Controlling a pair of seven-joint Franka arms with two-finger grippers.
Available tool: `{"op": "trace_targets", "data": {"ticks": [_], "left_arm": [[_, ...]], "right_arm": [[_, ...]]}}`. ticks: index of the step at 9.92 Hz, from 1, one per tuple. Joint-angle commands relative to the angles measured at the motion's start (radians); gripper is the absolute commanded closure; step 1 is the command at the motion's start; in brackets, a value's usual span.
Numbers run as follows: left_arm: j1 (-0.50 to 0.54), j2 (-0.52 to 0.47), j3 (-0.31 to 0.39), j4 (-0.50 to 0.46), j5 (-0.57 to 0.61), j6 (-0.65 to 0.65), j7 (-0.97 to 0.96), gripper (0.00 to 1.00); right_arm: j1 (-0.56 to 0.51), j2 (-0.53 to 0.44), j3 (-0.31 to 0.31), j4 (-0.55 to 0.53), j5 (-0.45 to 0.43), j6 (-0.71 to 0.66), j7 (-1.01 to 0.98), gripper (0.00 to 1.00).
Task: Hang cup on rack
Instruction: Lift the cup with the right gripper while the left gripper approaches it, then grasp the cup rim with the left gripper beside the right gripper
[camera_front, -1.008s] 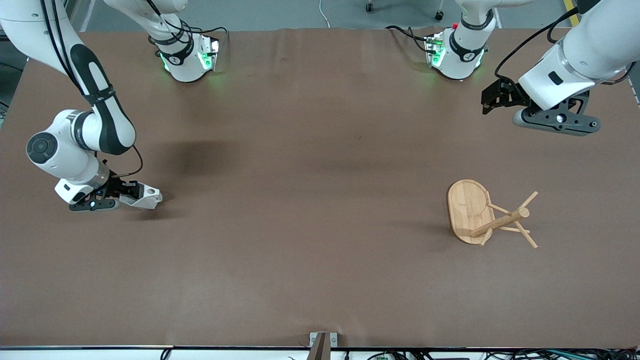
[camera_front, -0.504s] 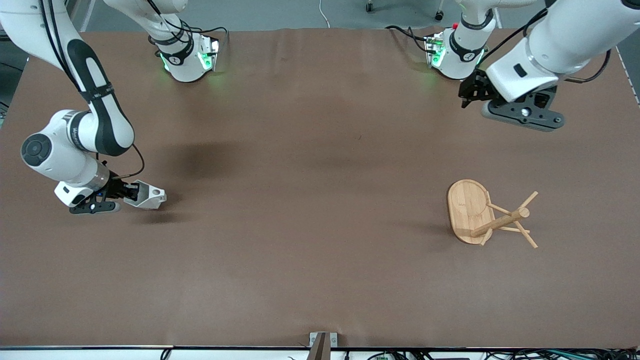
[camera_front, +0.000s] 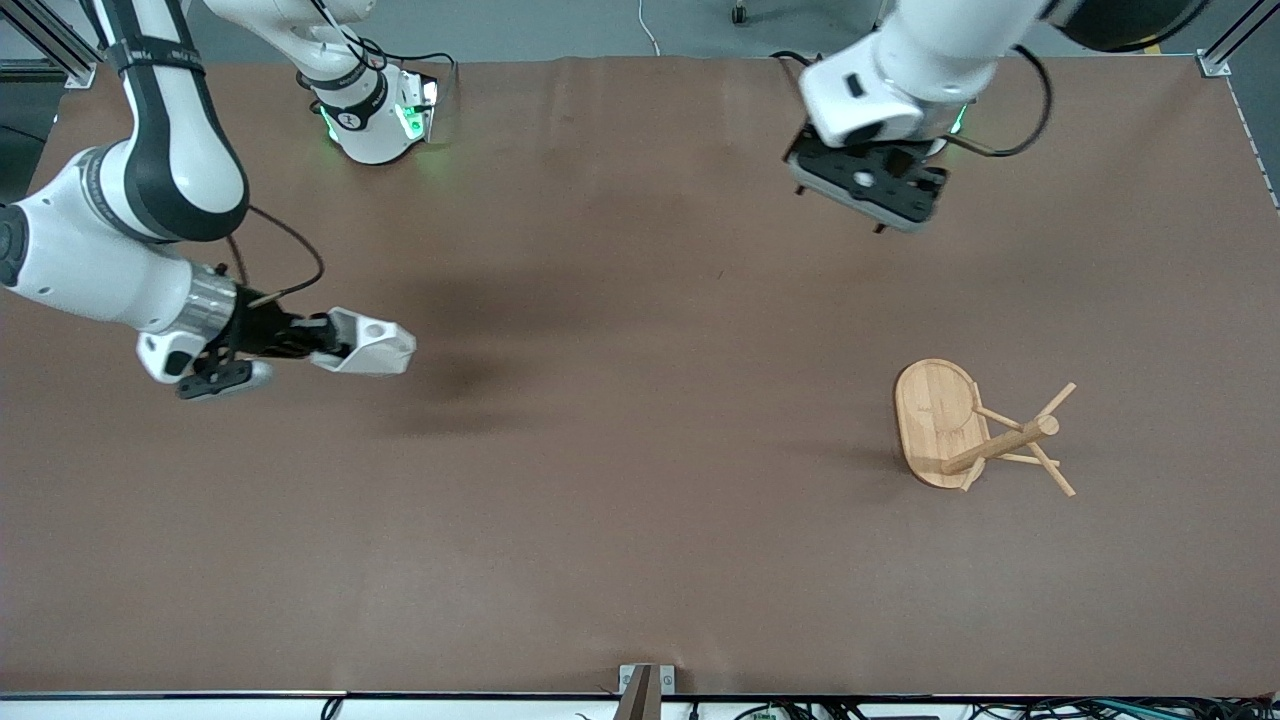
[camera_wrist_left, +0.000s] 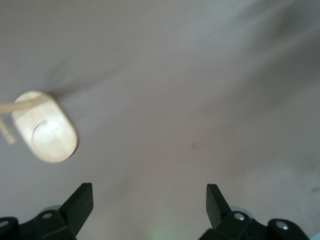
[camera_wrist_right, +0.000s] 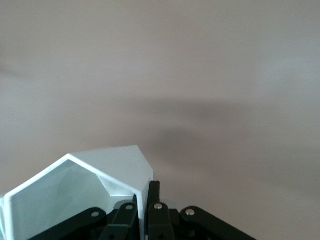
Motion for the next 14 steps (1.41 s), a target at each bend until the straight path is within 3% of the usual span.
{"op": "trace_targets", "data": {"ticks": [1,3,5,7,9,11,14], "left_arm": [[-0.061,0.042,-0.031,-0.007,-0.078,0.094,0.054,0.0],[-0.101,0.074,-0.071,-0.001,-0.095,0.195,0.115,0.0],[-0.107,0.149,-0.113,0.079,-0.103,0.213,0.169,0.0],[-0.107,0.183,-0.146,0.081,-0.105,0.249,0.23,0.0],[-0.109,0.208,-0.152,0.081,-0.111,0.28,0.298,0.0],[-0.113,0.209,-0.167,0.079,-0.135,0.282,0.301,0.0],[-0.114,0.202,-0.192,0.079,-0.137,0.282,0.3,0.0]], "right_arm": [[0.137,-0.007,-0.008,-0.018,0.254,0.003,-0.017,0.99],[0.249,-0.003,-0.006,-0.023,0.443,-0.004,-0.017,0.99],[0.309,-0.003,-0.005,-0.02,0.519,-0.038,-0.017,0.99],[0.308,-0.003,-0.009,-0.023,0.673,-0.236,-0.12,0.99],[0.306,-0.004,-0.008,-0.024,0.697,-0.279,-0.123,0.99],[0.312,-0.004,-0.006,-0.024,0.779,-0.282,-0.123,0.99],[0.305,-0.006,-0.006,-0.024,0.793,-0.334,-0.121,0.99]]}}
